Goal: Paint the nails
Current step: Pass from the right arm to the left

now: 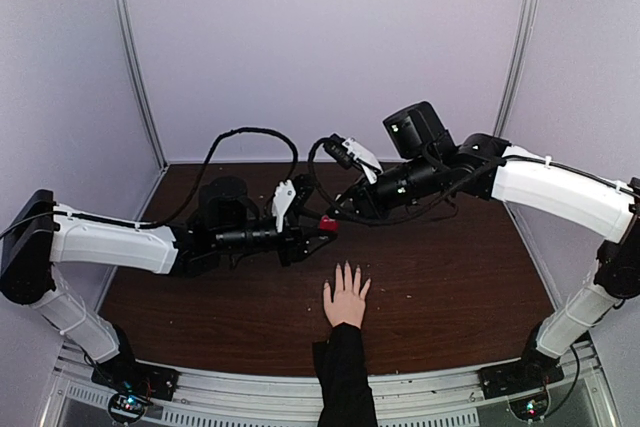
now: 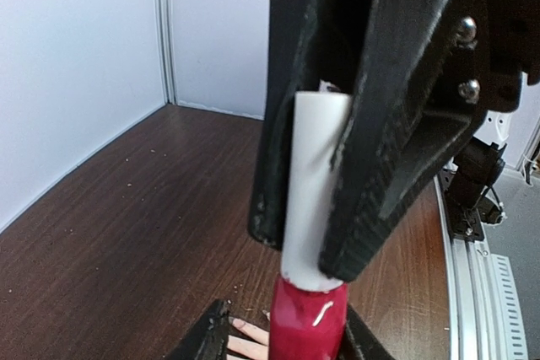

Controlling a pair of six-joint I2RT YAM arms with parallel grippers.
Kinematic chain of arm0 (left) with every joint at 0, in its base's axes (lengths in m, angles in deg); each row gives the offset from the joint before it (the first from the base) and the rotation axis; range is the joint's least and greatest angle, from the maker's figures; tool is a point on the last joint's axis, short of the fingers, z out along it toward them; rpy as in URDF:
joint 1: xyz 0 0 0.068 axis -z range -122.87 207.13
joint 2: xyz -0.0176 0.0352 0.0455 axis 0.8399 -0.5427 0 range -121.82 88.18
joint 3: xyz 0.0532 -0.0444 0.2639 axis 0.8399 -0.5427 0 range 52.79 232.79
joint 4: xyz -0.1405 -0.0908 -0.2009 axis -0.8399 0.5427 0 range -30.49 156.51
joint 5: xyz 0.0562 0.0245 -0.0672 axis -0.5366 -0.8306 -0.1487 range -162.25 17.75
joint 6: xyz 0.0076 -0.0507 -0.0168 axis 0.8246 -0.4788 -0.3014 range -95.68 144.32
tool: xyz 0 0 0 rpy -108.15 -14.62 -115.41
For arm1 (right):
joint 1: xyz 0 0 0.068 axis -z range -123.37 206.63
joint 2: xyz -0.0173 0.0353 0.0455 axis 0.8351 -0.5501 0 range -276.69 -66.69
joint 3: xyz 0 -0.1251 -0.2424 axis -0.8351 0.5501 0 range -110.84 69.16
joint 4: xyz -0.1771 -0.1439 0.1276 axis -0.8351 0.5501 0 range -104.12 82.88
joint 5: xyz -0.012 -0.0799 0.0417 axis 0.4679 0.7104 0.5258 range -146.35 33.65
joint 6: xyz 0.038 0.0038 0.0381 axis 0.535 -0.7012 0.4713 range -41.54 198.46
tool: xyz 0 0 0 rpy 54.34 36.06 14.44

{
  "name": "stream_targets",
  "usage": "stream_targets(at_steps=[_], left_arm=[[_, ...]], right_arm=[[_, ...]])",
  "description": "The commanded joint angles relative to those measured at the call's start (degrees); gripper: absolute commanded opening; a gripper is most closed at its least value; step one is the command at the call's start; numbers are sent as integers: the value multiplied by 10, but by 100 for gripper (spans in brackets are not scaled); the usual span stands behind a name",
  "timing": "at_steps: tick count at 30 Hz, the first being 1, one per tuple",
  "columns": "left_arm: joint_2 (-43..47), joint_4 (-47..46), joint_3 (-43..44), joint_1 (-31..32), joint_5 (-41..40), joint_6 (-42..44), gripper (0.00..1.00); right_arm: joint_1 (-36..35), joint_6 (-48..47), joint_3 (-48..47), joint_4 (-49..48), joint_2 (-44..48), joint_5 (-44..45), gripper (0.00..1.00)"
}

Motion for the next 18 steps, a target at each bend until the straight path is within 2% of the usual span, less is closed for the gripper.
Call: stream_targets(at_steps=[1, 11, 12, 16, 18], left_arm=[[-10, -34, 31, 1, -26, -8, 37], [-13, -54, 26, 0, -20, -28, 13], [-13, -62, 23, 0, -20, -34, 10], [-10, -103, 4, 1, -26, -59, 0], [-8, -122, -4, 1, -37, -67, 0]], right_arm=[[-4, 13, -18, -4, -11, 10, 0], [-4, 13, -22, -2, -13, 11, 0], [-3, 12, -22, -2, -12, 10, 3], [1, 14, -17, -10, 2, 8, 39], [4, 21, -10, -21, 12, 10, 44]])
